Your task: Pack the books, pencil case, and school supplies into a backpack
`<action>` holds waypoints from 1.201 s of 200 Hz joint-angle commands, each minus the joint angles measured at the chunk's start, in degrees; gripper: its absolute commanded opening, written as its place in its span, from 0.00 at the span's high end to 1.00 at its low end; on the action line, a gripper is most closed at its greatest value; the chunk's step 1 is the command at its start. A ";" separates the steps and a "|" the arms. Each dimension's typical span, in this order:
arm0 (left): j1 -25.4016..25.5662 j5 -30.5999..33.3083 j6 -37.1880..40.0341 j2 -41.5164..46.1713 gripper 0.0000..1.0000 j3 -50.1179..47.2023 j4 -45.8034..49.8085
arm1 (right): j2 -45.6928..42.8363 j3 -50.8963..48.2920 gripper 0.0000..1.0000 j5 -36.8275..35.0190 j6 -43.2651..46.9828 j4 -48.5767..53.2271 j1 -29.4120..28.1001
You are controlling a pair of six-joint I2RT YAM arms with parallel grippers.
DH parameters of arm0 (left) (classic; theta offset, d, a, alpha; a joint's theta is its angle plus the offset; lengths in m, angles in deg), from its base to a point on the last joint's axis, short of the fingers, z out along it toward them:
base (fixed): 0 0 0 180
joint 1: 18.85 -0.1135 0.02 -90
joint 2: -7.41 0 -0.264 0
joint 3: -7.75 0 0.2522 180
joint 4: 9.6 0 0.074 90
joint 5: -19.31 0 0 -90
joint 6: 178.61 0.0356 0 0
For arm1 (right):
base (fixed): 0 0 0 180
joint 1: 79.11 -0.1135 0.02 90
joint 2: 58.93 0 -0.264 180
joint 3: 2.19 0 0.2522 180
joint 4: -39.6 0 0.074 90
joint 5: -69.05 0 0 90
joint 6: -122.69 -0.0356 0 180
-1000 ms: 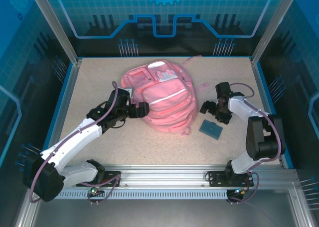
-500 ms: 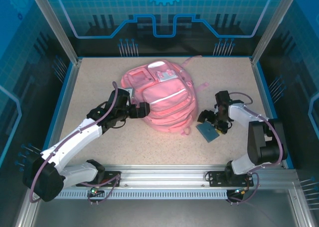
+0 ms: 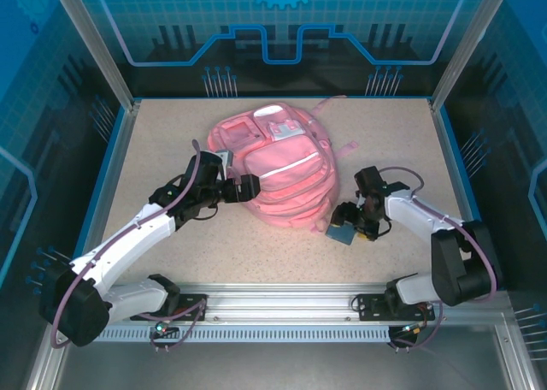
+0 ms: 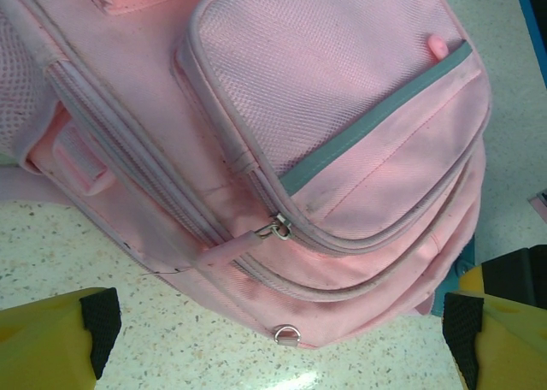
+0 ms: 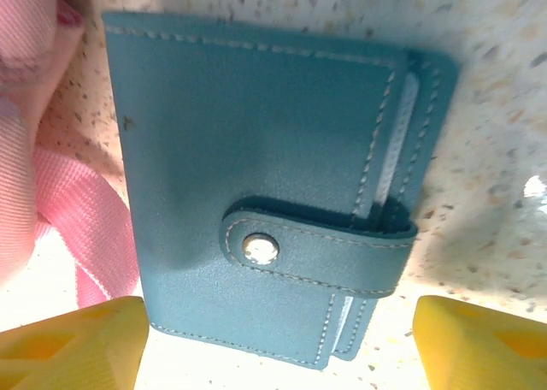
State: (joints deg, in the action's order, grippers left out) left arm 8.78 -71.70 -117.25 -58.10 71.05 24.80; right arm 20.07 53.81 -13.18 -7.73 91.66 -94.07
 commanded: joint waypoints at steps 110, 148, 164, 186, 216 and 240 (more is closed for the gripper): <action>-0.44 -5.52 -2.62 -0.68 0.01 -0.58 -1.61 | 7.75 0.05 0.53 8.61 10.37 -8.77 13.29; -0.43 -5.97 -2.51 -1.36 0.01 0.09 -1.62 | 8.98 -0.05 0.61 9.02 11.16 -8.89 13.29; -0.41 -6.10 -2.45 -1.67 0.01 0.49 -1.53 | 9.47 0.37 0.64 9.00 11.42 -8.78 13.12; -0.46 -6.41 -2.47 -1.96 0.01 0.80 -1.60 | 10.50 1.38 0.73 8.94 11.98 -8.03 12.96; -0.44 -7.30 -2.87 -2.10 0.01 0.74 -1.73 | 11.37 2.32 0.93 6.74 12.13 -6.58 12.59; -0.26 -9.03 -3.47 -2.39 0.01 0.56 -2.66 | 9.74 2.85 0.99 4.01 12.19 -5.19 11.73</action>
State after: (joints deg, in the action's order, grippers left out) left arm 8.74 -77.67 -119.07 -59.89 71.07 24.24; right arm 29.67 56.17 -5.00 3.96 83.88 -81.28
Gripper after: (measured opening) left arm 0.987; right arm 0.090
